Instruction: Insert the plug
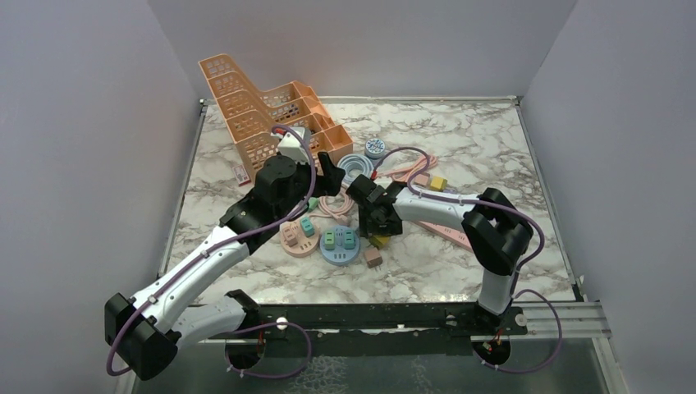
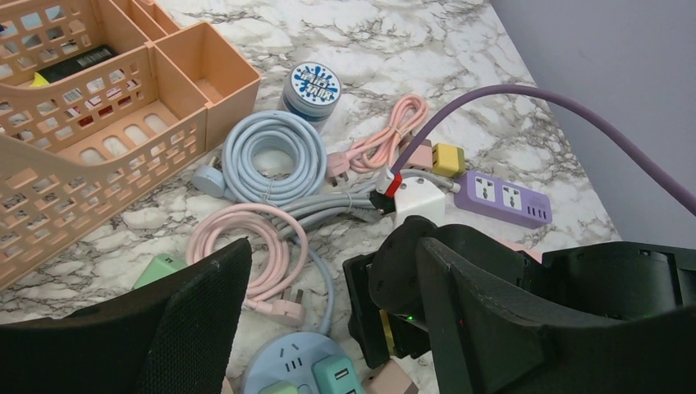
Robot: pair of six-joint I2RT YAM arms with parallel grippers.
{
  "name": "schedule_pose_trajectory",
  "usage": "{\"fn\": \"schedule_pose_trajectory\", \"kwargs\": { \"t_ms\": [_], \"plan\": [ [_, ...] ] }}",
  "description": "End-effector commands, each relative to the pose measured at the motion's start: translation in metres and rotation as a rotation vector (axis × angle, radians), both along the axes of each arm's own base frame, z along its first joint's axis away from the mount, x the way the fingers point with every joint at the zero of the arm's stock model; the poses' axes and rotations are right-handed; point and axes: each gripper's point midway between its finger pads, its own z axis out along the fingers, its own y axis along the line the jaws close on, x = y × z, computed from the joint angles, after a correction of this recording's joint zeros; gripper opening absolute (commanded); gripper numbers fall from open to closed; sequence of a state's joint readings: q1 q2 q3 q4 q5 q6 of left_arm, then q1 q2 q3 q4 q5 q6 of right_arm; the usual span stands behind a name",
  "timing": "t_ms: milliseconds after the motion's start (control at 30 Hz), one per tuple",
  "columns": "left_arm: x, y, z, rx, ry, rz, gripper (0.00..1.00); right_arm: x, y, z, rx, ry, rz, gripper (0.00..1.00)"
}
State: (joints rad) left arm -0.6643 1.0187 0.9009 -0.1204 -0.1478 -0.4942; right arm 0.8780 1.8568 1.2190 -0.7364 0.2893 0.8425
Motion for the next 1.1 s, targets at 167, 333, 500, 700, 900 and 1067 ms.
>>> {"fn": "schedule_pose_trajectory", "kwargs": {
  "t_ms": [167, 333, 500, 700, 900, 1067],
  "plan": [
    [0.004, -0.003, 0.007, 0.000, -0.030, 0.018, 0.78, -0.008, -0.003, -0.004, 0.005, 0.014, -0.024, 0.73],
    [0.002, -0.007, 0.003, 0.004, -0.023, 0.009, 0.79, -0.014, -0.016, 0.004, -0.029, 0.014, -0.043, 0.77],
    [0.002, -0.010, 0.003, 0.002, -0.021, 0.000, 0.79, -0.026, -0.026, -0.002, -0.050, 0.052, -0.041, 0.75],
    [0.000, -0.014, 0.000, 0.002, -0.014, -0.014, 0.79, -0.032, -0.024, -0.011, -0.014, 0.082, -0.040, 0.62],
    [-0.001, -0.016, -0.011, 0.017, 0.000, -0.024, 0.81, -0.005, -0.005, 0.007, 0.107, -0.063, -0.044, 0.42],
    [-0.005, -0.022, -0.032, 0.029, 0.010, -0.064, 0.90, 0.033, -0.003, 0.061, 0.179, -0.309, -0.108, 0.40]
  ]
}}
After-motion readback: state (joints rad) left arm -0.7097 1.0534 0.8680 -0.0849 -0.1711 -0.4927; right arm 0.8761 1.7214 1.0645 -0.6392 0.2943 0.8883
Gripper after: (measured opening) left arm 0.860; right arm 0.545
